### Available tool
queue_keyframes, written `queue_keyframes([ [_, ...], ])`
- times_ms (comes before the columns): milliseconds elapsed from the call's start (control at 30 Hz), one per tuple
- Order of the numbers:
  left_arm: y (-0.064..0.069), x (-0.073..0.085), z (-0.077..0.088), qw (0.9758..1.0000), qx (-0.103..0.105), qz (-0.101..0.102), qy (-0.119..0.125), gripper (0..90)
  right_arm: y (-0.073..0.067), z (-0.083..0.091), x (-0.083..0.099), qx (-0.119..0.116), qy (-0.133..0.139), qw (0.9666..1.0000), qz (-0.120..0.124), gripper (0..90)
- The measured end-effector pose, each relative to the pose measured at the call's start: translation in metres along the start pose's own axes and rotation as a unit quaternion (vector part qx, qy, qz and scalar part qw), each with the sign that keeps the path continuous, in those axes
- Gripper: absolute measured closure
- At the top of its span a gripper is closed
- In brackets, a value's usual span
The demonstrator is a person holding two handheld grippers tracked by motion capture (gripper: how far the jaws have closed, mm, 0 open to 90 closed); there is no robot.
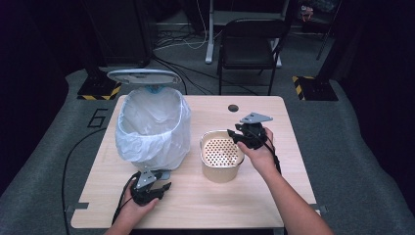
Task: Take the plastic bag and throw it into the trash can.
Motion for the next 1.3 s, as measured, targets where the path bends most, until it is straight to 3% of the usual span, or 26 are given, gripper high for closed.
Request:
queue_keyframes([
  [367,0.000,0.000,0.000,1.0000,-0.001,0.000,0.000,45.7,0.007,-0.008,0.023,0.005,-0.020,0.9997,-0.014,63.0],
  [600,0.000,0.000,0.000,1.0000,-0.001,0.000,0.000,45.8,0.009,-0.011,0.031,0.006,-0.022,0.9996,-0.017,72.5],
  [1000,0.000,0.000,0.000,1.0000,0.000,0.000,-0.001,45.7,0.008,-0.013,0.034,-0.006,-0.023,0.9994,-0.025,76.1],
  [1133,0.000,0.000,0.000,1.0000,0.000,0.001,-0.001,45.8,0.005,-0.011,0.034,-0.031,-0.023,0.9986,-0.036,77.9],
  [1300,0.000,0.000,0.000,1.0000,0.000,0.001,-0.001,45.7,0.001,-0.003,0.038,-0.032,-0.025,0.9986,-0.033,77.8],
])
Point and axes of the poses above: each handheld gripper's, and its own axes: z roughly backward along the jaws, x roughly out of its underside, y roughly to its right, the point moved 6 cm from there along -z, roughly forward along the jaws, and after that the axes turned 9 degrees about x, right-handed, at the moved point
